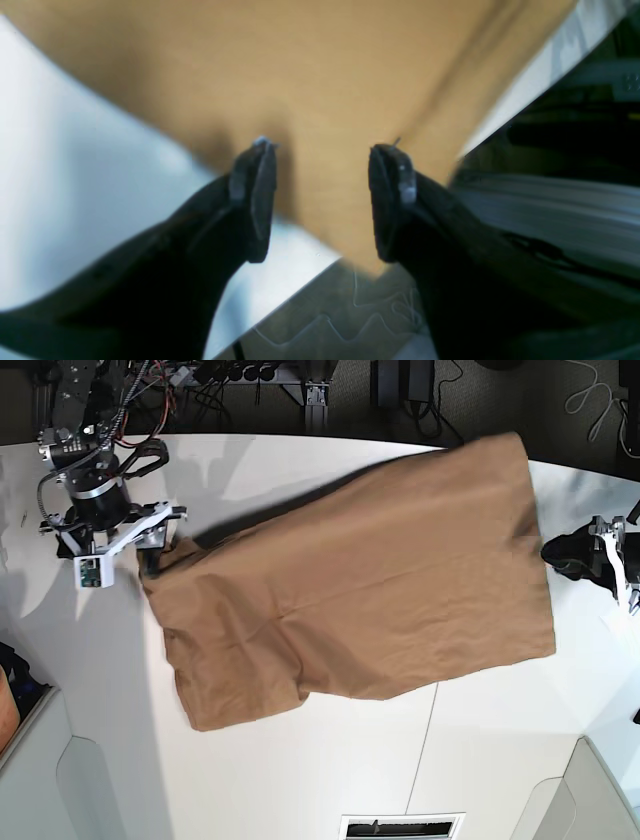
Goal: Layout the t-shirt on the table in an organized manner, then fold the t-shirt properly
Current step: 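Swing the shirt up and lay it flat between both grippers, then release the shirt and regrasp its edges with both grippers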
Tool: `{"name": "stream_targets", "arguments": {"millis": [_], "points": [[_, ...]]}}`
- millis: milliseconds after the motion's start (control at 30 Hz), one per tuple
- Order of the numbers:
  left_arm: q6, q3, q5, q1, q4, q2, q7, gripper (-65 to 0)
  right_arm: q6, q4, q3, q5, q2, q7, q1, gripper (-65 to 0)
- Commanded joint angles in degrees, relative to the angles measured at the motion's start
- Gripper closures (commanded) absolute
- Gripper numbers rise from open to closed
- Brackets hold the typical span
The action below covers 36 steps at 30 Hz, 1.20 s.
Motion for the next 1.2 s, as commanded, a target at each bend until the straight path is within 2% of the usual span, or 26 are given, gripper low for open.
{"name": "stream_targets", "arguments": {"millis": [0,167,267,333,400,467,533,633,733,800,867,900,933,1000,1067,1167], "points": [[-0.12,-1.57,-1.47,-1.53,0.68,-1.60,-1.20,-32.6,-0.26,1.03,1.18,1.70,0.31,0.46,0.90,-38.0],[-0.12,-2.40,-1.47,-3.72,0.68,-1.33,-3.52,-32.6,2.23,1.03,2.10,5.86,0.09,-2.36,0.42,-38.0],[-0.12,-2.40,-1.47,-4.15,0.66,0.17,-3.67,-32.6,2.43,1.03,2.21,5.16,0.13,-1.97,-0.92,-38.0],[-0.12,-2.40,-1.47,-4.13,0.66,1.55,-3.89,-32.6,0.74,1.03,2.49,3.85,0.13,-0.42,-0.79,-38.0],[-0.12,-2.40,-1.47,-4.13,0.66,2.95,-4.11,-32.6,-1.66,1.03,3.08,2.93,0.13,3.39,0.00,-38.0],[-0.12,-2.40,-1.47,-4.13,0.66,4.42,-6.43,-32.6,-4.83,1.01,3.54,2.19,0.13,4.61,2.21,-38.0],[-0.12,-2.40,3.78,-4.13,0.66,6.08,-10.97,-32.6,-6.47,0.15,3.63,1.99,0.13,4.59,5.53,-38.0],[-0.12,-2.29,13.53,-4.13,0.66,8.94,-17.35,-32.5,-6.86,-5.97,3.61,2.01,0.13,4.59,11.15,-38.0],[-0.12,-2.27,19.30,-4.07,0.66,11.28,-19.74,-32.4,-5.68,-16.72,3.39,2.03,0.11,4.61,16.74,-38.0],[-0.12,-2.27,20.72,-3.74,0.66,12.17,-20.02,-28.2,-4.22,-23.41,3.17,2.03,0.13,4.61,19.71,-37.6],[-0.12,-2.27,21.64,-3.15,0.63,12.79,-20.04,-18.1,-2.25,-28.46,3.17,2.05,0.13,4.66,21.66,-32.7],[-0.12,-2.27,21.68,-2.62,0.63,12.90,-20.13,-12.8,-1.25,-30.23,3.17,2.14,0.11,4.61,22.16,-27.4],[-0.12,-2.14,21.64,-2.10,0.63,12.87,-20.44,-8.0,-0.11,-31.54,3.17,2.86,0.13,4.63,22.38,-20.3],[-0.12,-2.12,21.73,-1.36,0.63,12.87,-21.22,0.0,2.21,-32.92,3.17,3.91,0.13,4.68,22.49,-1.6],[-0.12,-2.12,21.70,-0.79,0.61,12.90,-21.97,0.0,3.58,-32.85,3.19,4.28,0.13,4.85,22.49,0.0],[-0.12,-2.12,21.97,0.00,0.61,12.90,-22.34,0.0,3.74,-31.21,3.19,5.79,0.13,6.75,22.49,0.0]]}}
